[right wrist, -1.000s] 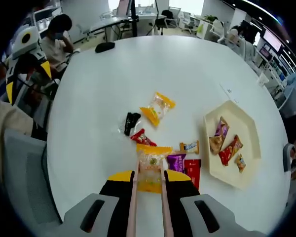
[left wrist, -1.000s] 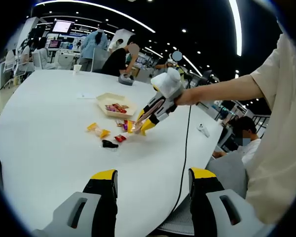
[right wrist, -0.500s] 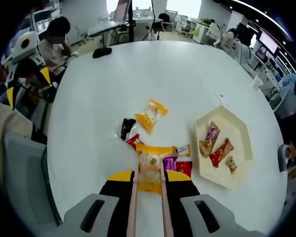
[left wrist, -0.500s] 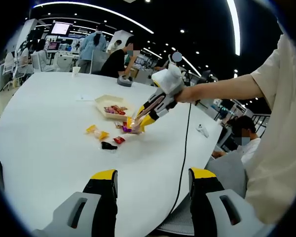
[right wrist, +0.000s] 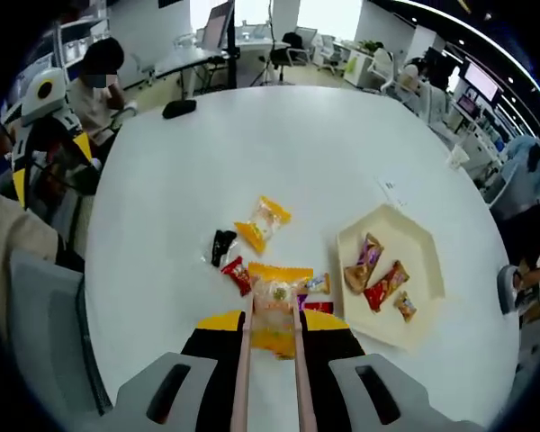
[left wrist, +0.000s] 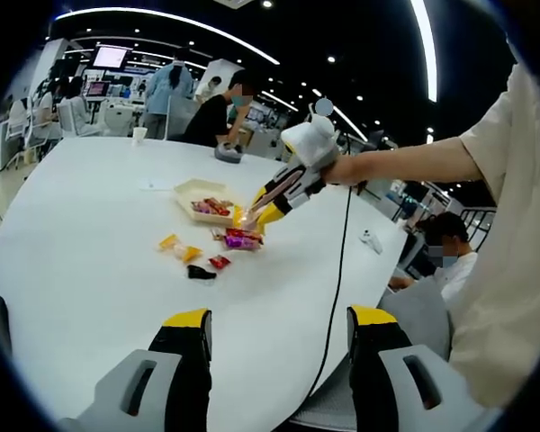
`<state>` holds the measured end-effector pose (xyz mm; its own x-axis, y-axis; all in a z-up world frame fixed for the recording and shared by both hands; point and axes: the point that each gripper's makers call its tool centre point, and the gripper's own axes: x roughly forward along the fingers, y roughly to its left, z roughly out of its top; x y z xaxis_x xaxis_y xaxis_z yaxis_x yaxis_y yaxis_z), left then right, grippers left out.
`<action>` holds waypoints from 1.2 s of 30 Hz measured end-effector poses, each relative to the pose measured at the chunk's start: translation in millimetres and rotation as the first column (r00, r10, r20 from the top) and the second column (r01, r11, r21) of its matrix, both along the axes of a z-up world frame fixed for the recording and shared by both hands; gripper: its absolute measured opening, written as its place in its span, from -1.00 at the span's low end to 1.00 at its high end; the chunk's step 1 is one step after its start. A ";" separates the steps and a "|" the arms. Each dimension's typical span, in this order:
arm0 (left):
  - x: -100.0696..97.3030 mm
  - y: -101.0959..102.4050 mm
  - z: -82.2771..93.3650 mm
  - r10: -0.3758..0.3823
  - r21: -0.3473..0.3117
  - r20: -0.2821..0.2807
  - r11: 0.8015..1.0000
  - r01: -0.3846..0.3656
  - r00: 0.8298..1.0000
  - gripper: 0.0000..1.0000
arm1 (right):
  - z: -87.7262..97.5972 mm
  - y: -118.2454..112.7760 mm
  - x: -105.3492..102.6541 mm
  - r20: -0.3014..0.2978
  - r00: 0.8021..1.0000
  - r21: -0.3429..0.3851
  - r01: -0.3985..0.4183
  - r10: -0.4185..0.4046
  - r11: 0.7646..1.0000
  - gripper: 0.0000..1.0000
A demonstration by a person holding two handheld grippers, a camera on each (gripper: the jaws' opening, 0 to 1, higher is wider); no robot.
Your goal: Place the target food into the container with the food tongs after gripping and lifting it, then release it inside without dropping or visibly crushing the food.
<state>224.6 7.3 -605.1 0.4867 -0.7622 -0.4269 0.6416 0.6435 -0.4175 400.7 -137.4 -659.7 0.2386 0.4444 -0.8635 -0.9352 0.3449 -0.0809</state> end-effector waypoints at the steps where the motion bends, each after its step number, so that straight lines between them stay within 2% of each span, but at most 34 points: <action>1: 0.4 -0.1 0.9 0.002 -0.003 0.002 1.000 -0.002 1.000 0.23 | 1.9 0.0 1.7 0.003 1.000 0.004 0.003 -0.003 1.000 -0.55; 13: 6.8 2.2 5.0 0.042 -0.015 0.017 0.999 -0.042 0.999 0.47 | 21.3 -4.6 20.7 0.049 0.999 0.010 0.015 -0.016 1.000 -0.55; 36: 5.8 5.1 1.4 0.047 -0.014 0.005 0.999 -0.047 0.999 0.48 | 41.9 -17.1 50.7 0.106 0.994 0.010 0.037 -0.038 0.999 -0.54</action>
